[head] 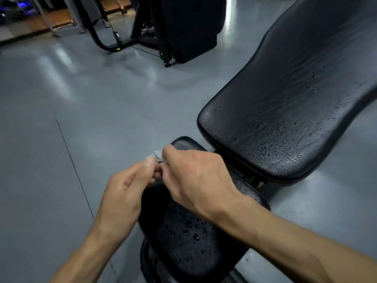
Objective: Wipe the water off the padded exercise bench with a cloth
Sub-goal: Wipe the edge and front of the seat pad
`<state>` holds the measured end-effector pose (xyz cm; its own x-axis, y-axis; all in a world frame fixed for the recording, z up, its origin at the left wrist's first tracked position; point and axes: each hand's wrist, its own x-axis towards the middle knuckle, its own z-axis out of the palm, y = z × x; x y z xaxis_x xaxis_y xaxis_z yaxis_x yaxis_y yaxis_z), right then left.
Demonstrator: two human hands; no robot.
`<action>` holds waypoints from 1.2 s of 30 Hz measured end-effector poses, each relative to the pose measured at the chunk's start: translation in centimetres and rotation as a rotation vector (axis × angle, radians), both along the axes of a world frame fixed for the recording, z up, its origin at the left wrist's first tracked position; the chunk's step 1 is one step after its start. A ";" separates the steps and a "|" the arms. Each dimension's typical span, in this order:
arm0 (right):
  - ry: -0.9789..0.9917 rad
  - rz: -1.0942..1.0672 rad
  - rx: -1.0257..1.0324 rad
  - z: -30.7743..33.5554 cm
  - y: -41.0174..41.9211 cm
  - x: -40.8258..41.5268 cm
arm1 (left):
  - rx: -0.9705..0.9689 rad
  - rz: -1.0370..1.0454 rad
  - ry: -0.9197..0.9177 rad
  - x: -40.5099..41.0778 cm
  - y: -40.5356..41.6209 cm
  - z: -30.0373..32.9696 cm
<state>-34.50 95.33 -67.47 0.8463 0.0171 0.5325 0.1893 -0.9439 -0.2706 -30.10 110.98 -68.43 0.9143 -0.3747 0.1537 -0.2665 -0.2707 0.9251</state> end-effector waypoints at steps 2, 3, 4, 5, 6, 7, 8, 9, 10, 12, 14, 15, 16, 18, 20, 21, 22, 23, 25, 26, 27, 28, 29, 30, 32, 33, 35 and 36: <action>-0.069 -0.023 0.078 0.0 0.6 -0.8 | -0.093 -0.029 0.269 -0.4 -1.0 1.5; -0.084 -0.017 0.119 0.0 0.8 -1.3 | -0.091 -0.039 0.327 -0.5 -1.1 2.0; -0.088 -0.005 0.164 0.0 0.9 -1.9 | -0.095 -0.050 0.379 -0.7 -1.3 2.6; -0.092 0.006 0.202 0.0 0.7 -2.6 | -0.102 -0.072 0.430 -0.9 -1.3 3.0; -0.095 0.022 0.233 0.0 0.3 -3.1 | -0.113 -0.098 0.484 -1.2 -1.6 3.6; -0.088 0.048 0.264 -0.2 -0.2 -3.7 | -0.118 -0.108 0.534 -1.6 -1.8 4.0; -0.072 0.087 0.297 -0.3 -0.8 -4.4 | -0.117 -0.107 0.580 -2.0 -2.1 4.3; -0.054 0.131 0.328 -0.5 -1.4 -5.1 | -0.110 -0.105 0.607 -2.3 -2.5 4.7; -0.036 0.172 0.354 -0.6 -1.9 -5.8 | -0.092 -0.090 0.623 -2.6 -3.0 5.1; -0.023 0.216 0.389 -0.8 -3.1 -7.5 | -0.039 -0.089 0.593 -2.5 -3.6 5.4; -0.021 0.202 0.439 -1.3 -4.9 -9.3 | 0.087 0.004 0.437 -1.5 -4.4 5.8; -0.022 0.173 0.467 -1.7 -6.0 -10.2 | 0.236 0.040 0.254 -0.4 -4.6 5.9; -0.016 0.135 0.491 -2.1 -7.1 -11.1 | 0.446 0.060 0.033 1.0 -4.9 6.1; 0.010 0.052 0.515 -3.0 -9.3 -12.5 | 0.804 0.014 -0.385 3.9 -6.0 7.0; 0.037 -0.020 0.530 -3.9 -10.9 -13.6 | 0.983 -0.114 -0.568 6.4 -7.5 7.7; 0.046 -0.048 0.538 -4.2 -11.5 -14.0 | 1.044 -0.167 -0.605 7.3 -8.3 7.8; 0.053 -0.074 0.548 -4.5 -12.0 -14.3 | 1.093 -0.201 -0.613 7.8 -9.1 7.6; 0.059 -0.098 0.557 -4.8 -12.3 -14.5 | 1.121 -0.222 -0.608 8.1 -9.6 7.2; 0.079 -0.137 0.570 -5.3 -12.4 -14.7 | 1.124 -0.235 -0.617 8.2 -10.3 6.4; 0.090 -0.153 0.583 -5.5 -12.3 -14.8 | 1.111 -0.228 -0.616 8.1 -10.4 6.0; 0.102 -0.162 0.599 -5.7 -12.2 -15.0 | 1.099 -0.218 -0.610 7.8 -10.2 5.7; 0.115 -0.162 0.615 -5.9 -12.1 -15.1 | 1.091 -0.209 -0.609 7.6 -10.0 5.4; 0.128 -0.159 0.630 -6.1 -11.9 -15.1 | 1.083 -0.204 -0.613 7.4 -9.9 5.1; 0.144 -0.150 0.642 -6.4 -11.7 -15.0 | 1.072 -0.189 -0.610 6.9 -9.8 4.9; 0.173 -0.112 0.658 -6.7 -11.0 -14.6 | 1.017 -0.138 -0.602 5.3 -9.5 3.8; 0.177 -0.094 0.671 -6.8 -10.6 -14.4 | 0.974 -0.130 -0.614 4.1 -9.4 3.3; 0.167 -0.071 0.705 -6.9 -9.9 -14.1 | 0.899 -0.177 -0.656 2.1 -9.0 2.7; 0.154 -0.070 0.718 -7.0 -9.7 -13.9 | 0.889 -0.208 -0.677 1.8 -8.7 2.7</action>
<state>-48.42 85.64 -74.48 0.8986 -0.3479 0.2673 0.0449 -0.5332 -0.8448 -28.33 102.24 -65.74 0.6519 -0.7325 0.1962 -0.7549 -0.6515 0.0757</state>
